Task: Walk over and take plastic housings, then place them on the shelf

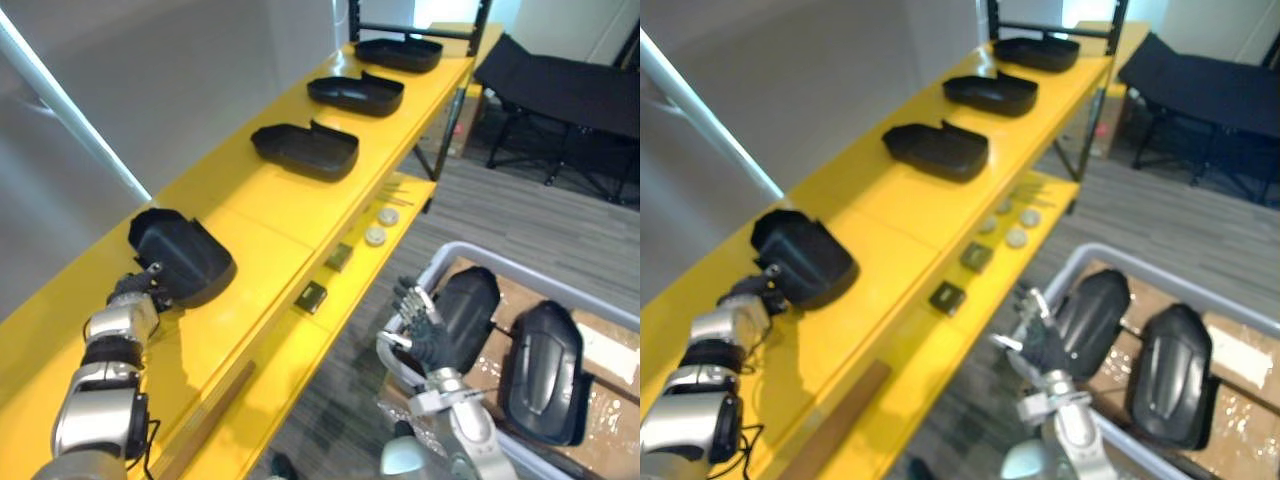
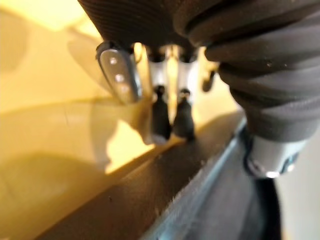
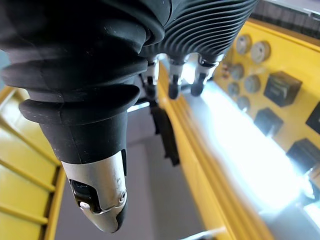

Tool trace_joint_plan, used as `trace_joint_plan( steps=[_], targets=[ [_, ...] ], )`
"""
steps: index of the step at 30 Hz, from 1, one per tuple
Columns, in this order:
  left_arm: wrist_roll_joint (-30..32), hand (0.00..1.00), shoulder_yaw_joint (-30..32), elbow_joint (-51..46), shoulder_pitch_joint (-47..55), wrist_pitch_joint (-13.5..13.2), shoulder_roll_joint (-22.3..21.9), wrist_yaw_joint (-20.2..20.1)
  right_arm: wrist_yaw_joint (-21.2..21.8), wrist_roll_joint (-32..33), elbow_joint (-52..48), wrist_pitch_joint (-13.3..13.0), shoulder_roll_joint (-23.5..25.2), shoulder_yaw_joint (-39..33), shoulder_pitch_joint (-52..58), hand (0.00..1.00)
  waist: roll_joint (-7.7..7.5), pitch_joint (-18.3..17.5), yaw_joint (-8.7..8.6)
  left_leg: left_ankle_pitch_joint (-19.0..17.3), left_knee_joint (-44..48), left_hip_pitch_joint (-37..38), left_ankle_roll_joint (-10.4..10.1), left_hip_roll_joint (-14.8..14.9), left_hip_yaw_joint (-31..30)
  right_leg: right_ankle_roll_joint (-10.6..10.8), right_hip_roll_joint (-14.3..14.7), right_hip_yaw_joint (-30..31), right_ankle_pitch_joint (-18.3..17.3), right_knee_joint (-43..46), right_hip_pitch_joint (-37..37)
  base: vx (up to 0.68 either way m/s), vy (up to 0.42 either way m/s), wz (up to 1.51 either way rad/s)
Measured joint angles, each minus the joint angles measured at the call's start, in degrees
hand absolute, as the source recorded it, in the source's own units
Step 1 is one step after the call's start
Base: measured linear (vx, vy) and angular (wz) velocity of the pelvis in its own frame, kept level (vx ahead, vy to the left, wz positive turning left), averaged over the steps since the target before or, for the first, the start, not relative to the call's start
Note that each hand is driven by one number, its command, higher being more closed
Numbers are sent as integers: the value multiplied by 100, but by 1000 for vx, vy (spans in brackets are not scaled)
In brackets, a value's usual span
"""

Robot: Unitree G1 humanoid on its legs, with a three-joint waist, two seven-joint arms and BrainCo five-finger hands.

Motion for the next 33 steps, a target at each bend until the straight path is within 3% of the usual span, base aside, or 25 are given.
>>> trace_joint_plan(
  steps=[7,12,15,19,22,26,29,31,33],
  targets=[
    [-788,0,23,-272,193,-1100,-322,1114,-23,-50,24,-123,1,8,-12,0,-32,20,-2,-1,-1,-12,-1,2,-114,8,-2,-99,-17,-15,53,-1,-6,6],
    [-704,0,307,-520,207,-1444,-490,1826,-21,-56,80,-203,0,30,8,0,-75,47,2,0,0,-12,0,2,-120,11,-1,-108,-20,-10,58,0,0,0],
    [-701,0,613,-834,308,-1658,-510,1928,-20,-62,81,-225,-1,59,48,0,-75,47,3,1,1,-10,1,0,-132,13,-1,-111,-25,-4,73,0,0,0],
    [-680,0,1009,-1526,754,-1982,-571,1818,-17,-285,73,-330,31,133,125,0,-74,47,27,2,1,28,3,-1,-154,18,2,-151,-47,-4,146,13,-11,5],
    [-680,0,1292,-2587,1402,-2238,-843,1623,-13,-376,-101,-337,98,152,245,0,-65,48,101,-8,1,74,14,-8,-168,16,-5,-168,-120,79,166,-6,-4,3],
    [-427,0,1096,-4978,2872,-2553,-1808,1378,-13,-511,-601,-335,223,84,371,0,-35,36,212,-38,0,9,57,-28,-307,12,-30,-309,-200,117,189,-21,-12,16],
    [-156,0,783,-5846,3431,-2543,-2132,1306,-11,-510,-709,-332,299,-11,437,0,-4,26,307,-37,0,-20,57,-30,-325,12,-34,-339,-200,108,180,0,-8,10],
    [432,0,185,-6984,4429,-2304,-2573,1058,-12,-522,-809,-331,393,-153,567,0,95,-19,355,-36,1,-28,56,-48,-485,20,-48,-477,-215,47,293,13,-13,25],
    [704,0,-44,-7229,4843,-2044,-2688,679,-17,-525,-816,-329,397,-229,581,0,178,-68,419,-37,0,-42,57,-48,-527,13,-55,-555,-267,37,301,5,-13,19]
  ],
)
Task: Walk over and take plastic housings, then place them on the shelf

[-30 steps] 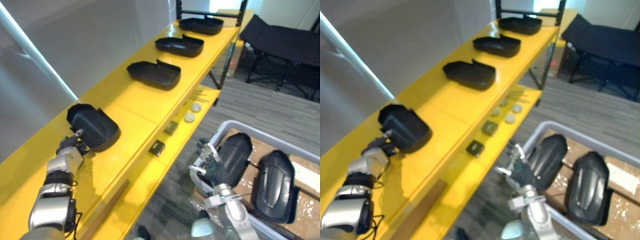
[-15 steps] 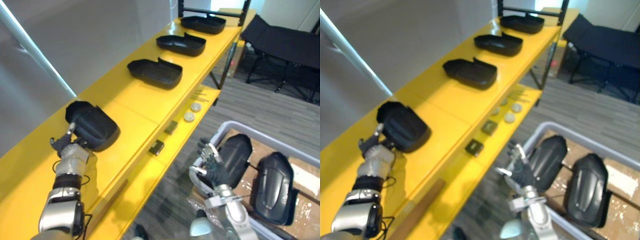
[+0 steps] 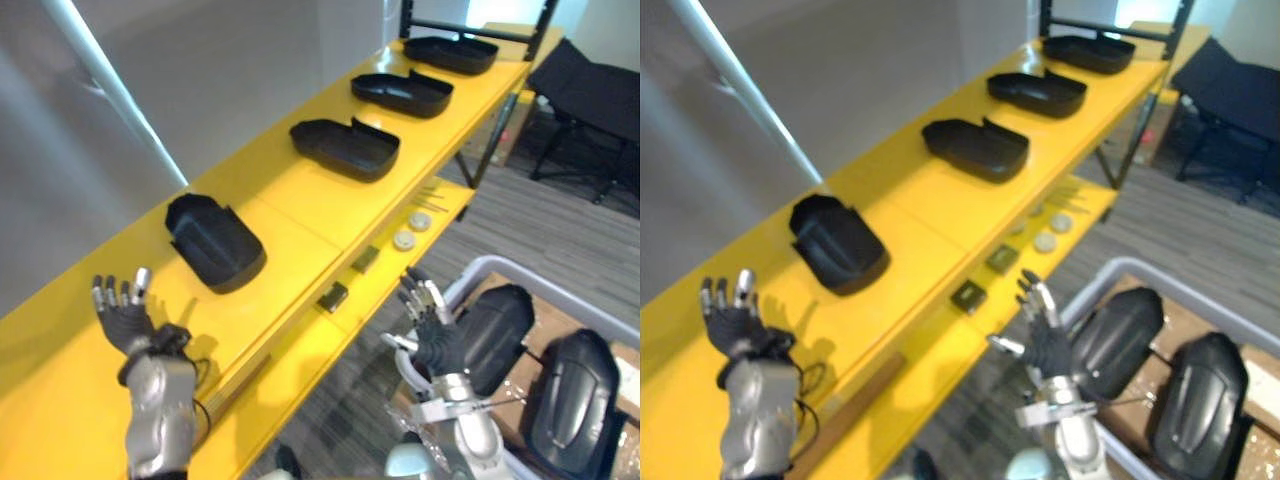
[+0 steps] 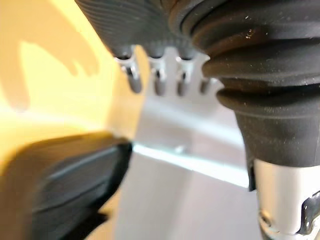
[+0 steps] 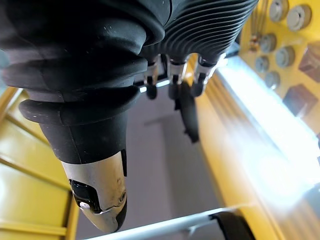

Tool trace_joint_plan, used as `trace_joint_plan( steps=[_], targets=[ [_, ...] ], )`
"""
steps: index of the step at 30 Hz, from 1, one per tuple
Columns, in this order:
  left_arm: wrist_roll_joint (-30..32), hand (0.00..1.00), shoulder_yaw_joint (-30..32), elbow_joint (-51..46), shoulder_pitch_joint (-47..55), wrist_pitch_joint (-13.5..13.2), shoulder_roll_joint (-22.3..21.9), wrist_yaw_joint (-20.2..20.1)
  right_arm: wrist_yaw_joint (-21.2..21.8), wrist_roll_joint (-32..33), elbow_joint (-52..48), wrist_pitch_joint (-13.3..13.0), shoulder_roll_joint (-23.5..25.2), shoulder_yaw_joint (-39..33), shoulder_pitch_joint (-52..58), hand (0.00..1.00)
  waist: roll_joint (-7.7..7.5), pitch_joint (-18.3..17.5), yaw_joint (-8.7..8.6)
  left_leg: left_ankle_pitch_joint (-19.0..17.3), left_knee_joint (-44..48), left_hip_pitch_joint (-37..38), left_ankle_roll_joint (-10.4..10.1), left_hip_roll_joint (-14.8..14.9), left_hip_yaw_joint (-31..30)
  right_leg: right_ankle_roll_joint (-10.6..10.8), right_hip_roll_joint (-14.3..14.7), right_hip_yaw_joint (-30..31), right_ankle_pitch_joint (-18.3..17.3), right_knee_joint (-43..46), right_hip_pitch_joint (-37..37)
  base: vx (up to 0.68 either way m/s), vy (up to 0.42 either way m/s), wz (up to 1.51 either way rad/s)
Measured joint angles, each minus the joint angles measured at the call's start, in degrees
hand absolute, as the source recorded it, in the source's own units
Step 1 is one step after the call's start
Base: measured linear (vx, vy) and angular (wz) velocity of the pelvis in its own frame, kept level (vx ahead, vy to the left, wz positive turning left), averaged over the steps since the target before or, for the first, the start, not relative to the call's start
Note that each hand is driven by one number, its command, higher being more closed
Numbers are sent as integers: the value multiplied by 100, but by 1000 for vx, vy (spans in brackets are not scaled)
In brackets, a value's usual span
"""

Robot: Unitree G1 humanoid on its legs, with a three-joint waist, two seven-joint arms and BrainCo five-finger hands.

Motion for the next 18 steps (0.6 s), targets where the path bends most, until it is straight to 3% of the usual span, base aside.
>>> trace_joint_plan(
  steps=[3,7,12,18],
  targets=[
    [150,0,-184,-2,328,269,-21,-612,-12,5,0,3,-9,-135,70,0,64,-42,105,0,0,-10,0,1,-106,-21,0,-132,-52,-5,67,9,-17,18],
    [492,0,-193,5,408,380,2,-949,-46,17,2,2,-8,-153,76,0,72,-47,197,3,1,-65,-3,1,-152,-13,0,-184,-47,-22,57,14,-3,7],
    [1303,0,-195,348,246,576,51,-657,-149,16,36,2,-3,-141,62,0,25,-17,207,21,2,-67,-31,0,-156,-13,0,-189,-47,-24,59,0,0,0],
    [1549,0,-332,618,-194,584,84,-320,-371,17,254,5,-5,-56,64,0,-65,9,208,21,1,-70,-31,0,-156,-14,1,-187,-44,6,59,0,0,0]
  ],
)
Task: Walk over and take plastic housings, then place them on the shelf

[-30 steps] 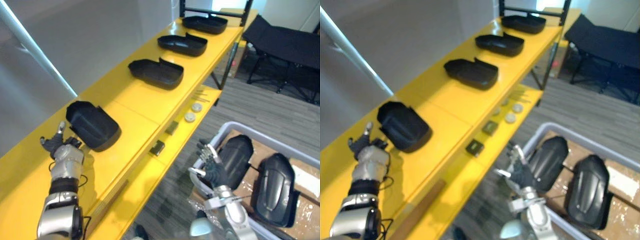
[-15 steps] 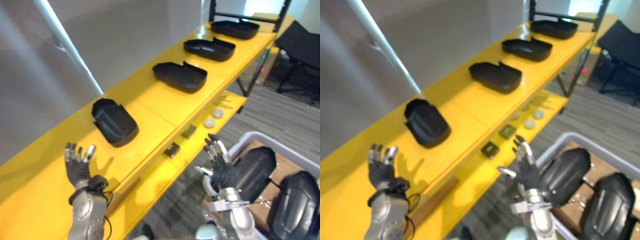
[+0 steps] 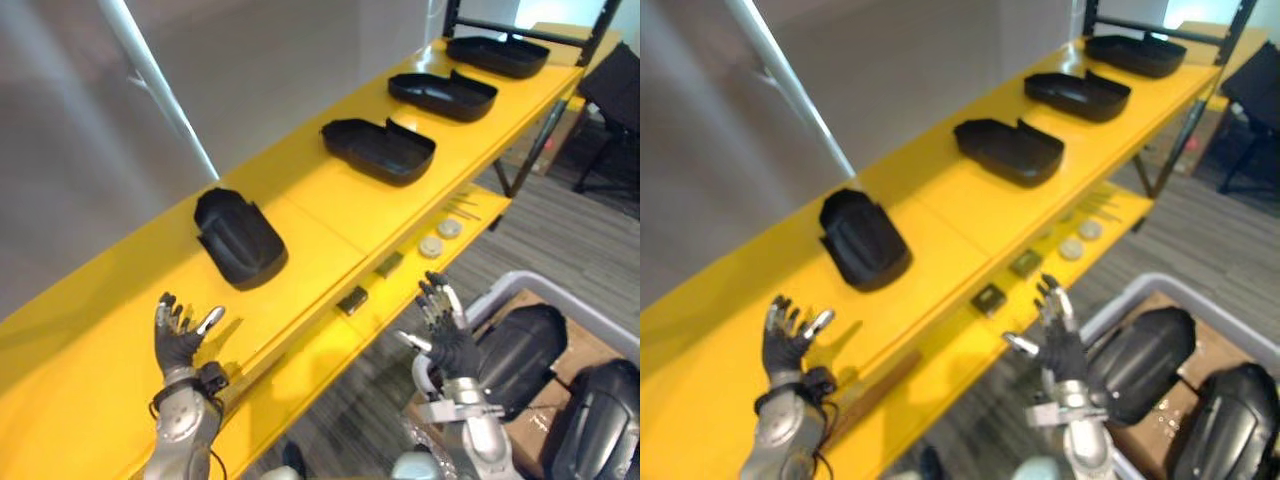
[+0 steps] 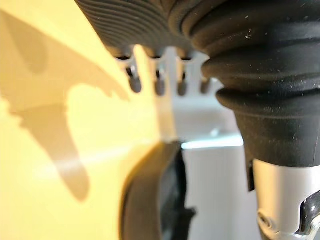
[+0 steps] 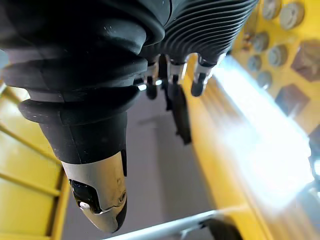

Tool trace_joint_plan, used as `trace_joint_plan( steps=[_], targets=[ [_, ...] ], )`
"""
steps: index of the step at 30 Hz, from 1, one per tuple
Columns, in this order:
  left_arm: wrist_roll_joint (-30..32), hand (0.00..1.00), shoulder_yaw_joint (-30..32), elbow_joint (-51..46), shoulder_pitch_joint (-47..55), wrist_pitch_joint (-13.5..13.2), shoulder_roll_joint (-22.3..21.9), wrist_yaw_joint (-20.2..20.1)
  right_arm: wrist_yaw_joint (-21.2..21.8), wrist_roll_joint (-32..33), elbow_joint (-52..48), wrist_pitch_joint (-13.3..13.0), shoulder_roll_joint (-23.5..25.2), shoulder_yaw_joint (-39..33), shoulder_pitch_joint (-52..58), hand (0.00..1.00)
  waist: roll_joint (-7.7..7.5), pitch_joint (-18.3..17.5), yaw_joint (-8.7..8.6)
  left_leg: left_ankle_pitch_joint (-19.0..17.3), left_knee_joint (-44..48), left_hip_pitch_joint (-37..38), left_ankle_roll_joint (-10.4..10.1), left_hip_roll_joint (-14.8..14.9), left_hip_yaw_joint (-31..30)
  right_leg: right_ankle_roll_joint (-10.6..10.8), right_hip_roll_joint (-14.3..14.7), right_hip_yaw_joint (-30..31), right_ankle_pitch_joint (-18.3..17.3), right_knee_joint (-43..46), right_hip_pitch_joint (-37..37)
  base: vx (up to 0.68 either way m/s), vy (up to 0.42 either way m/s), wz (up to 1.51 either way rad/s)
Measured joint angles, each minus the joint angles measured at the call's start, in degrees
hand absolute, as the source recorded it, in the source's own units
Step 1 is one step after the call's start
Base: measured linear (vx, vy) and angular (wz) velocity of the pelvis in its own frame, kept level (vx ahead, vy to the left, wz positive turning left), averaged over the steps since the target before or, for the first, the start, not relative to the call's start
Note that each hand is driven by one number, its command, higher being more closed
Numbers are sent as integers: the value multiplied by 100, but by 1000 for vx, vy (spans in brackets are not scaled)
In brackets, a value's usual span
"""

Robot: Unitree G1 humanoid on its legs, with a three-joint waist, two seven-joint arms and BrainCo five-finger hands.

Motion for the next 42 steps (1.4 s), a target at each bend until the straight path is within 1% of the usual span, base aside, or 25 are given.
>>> trace_joint_plan(
  steps=[3,5,9,12,16,20,27,36,39,42],
  targets=[
    [-1,0,-233,10,-251,46,148,106,-10,-1,3,2,1,64,-18,0,-2,0,-6,0,0,2,0,0,6,0,1,4,0,0,-2,0,0,0],
    [-3,0,-313,38,-396,52,149,117,-10,-1,9,7,2,83,-20,0,-11,-4,-7,0,0,10,0,0,13,0,1,10,0,3,-2,0,0,0],
    [-50,0,-383,239,-644,214,149,149,-6,-2,39,52,1,179,-96,0,-48,15,-22,-2,0,70,0,7,67,-1,1,53,-3,2,1,-27,4,-8],
    [-242,0,-512,261,-705,245,159,148,2,-4,40,79,1,182,-103,0,-96,24,-24,-7,0,87,2,7,82,-2,1,75,-6,-8,-1,-21,2,-3],
    [-339,0,-629,264,-722,425,157,178,10,-6,40,114,2,182,-104,0,-150,1,-36,-7,0,97,2,8,103,-1,1,108,-5,-8,-10,0,0,-2],
    [-326,0,-642,331,-755,564,156,495,22,-9,40,143,2,182,-100,0,-182,-24,-47,-7,0,98,3,8,165,7,2,176,2,4,-59,-1,5,-7],
    [-330,0,-642,491,-841,657,156,601,31,-9,40,145,3,179,-98,0,-198,-36,-100,-8,0,97,4,8,178,8,2,189,2,16,-75,0,0,0],
    [-358,0,-759,497,-869,656,154,602,33,-11,40,145,4,181,-95,0,-195,-37,-146,-9,1,98,6,8,199,13,2,210,5,22,-90,0,0,0],
    [-516,0,-773,509,-895,657,149,600,33,-11,40,145,4,180,-92,0,-193,-39,-159,-9,0,100,6,8,211,17,3,223,9,22,-96,0,0,0],
    [-520,0,-773,620,-992,656,149,601,36,-13,40,145,4,180,-92,0,-184,-47,-158,-9,1,106,6,8,219,20,4,237,11,23,-97,0,0,0]
  ],
)
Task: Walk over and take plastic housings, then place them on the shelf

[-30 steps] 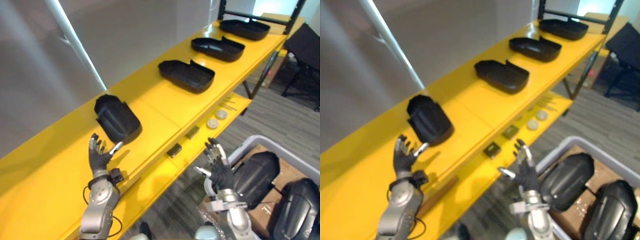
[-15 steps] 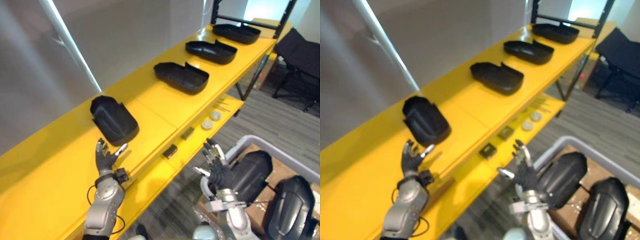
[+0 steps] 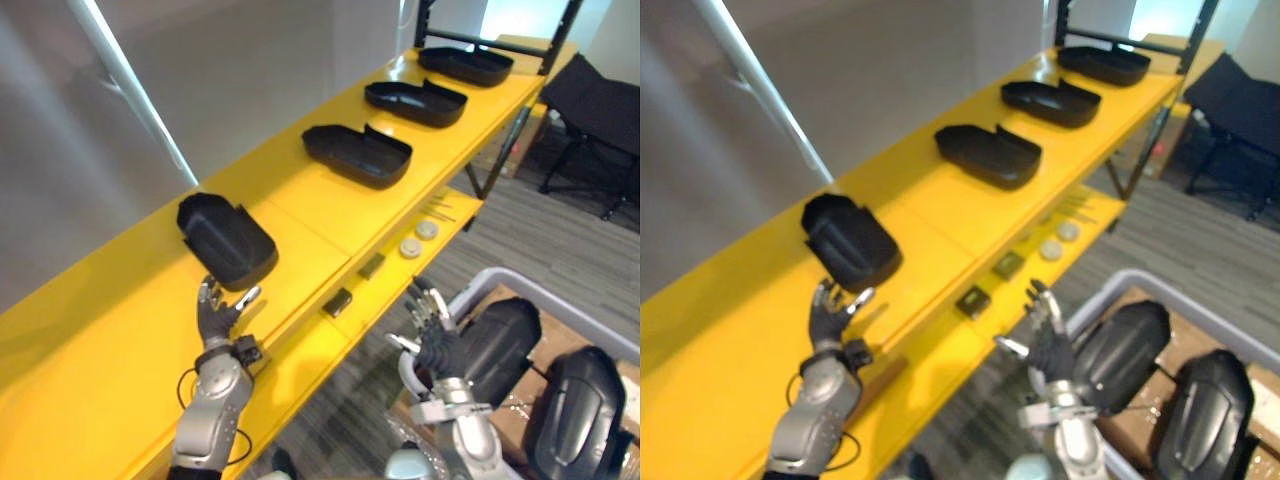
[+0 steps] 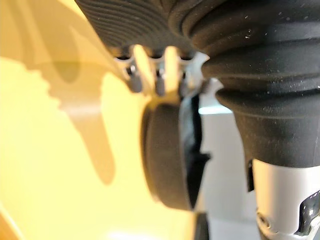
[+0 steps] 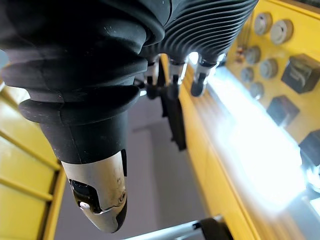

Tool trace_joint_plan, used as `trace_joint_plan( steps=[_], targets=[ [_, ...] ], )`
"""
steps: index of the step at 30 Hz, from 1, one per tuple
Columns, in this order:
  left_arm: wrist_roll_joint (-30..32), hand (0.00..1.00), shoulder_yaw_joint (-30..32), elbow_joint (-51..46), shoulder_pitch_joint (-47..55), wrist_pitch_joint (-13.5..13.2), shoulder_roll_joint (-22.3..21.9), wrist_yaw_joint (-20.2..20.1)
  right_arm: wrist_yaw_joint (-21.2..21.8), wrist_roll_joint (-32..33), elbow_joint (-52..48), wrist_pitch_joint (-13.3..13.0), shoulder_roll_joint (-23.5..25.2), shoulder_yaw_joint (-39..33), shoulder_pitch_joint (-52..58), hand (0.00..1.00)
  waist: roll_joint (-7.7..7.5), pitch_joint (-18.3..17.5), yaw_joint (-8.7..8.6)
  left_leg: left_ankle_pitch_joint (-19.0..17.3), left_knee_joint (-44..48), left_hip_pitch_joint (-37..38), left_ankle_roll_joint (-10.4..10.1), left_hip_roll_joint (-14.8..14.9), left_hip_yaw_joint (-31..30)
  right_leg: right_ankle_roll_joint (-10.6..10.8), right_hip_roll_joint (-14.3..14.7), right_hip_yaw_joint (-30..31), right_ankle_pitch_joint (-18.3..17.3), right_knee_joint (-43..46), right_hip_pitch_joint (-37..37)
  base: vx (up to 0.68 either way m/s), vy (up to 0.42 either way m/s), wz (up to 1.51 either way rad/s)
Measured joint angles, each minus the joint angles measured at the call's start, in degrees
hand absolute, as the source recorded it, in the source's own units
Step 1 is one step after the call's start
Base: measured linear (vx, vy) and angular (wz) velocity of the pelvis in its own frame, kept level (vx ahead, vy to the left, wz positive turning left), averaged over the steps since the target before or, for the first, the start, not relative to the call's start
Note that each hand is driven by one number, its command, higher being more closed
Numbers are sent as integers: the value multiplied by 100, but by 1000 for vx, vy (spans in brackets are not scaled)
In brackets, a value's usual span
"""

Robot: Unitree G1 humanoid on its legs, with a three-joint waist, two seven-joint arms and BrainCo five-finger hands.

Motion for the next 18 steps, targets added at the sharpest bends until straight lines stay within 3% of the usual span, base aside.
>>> trace_joint_plan(
  steps=[10,18],
  targets=[
    [-10,0,-53,60,-75,3,-1,68,88,-1,0,0,0,-1,-3,0,19,-15,-11,-2,0,5,3,-1,28,7,6,61,5,5,-27,-1,0,0],
    [190,0,160,63,-72,-52,-16,1225,227,-272,-1,-1,-2,5,-8,0,27,-20,-3,-1,0,5,3,-2,9,7,6,51,5,8,-11,0,0,0]
  ],
)
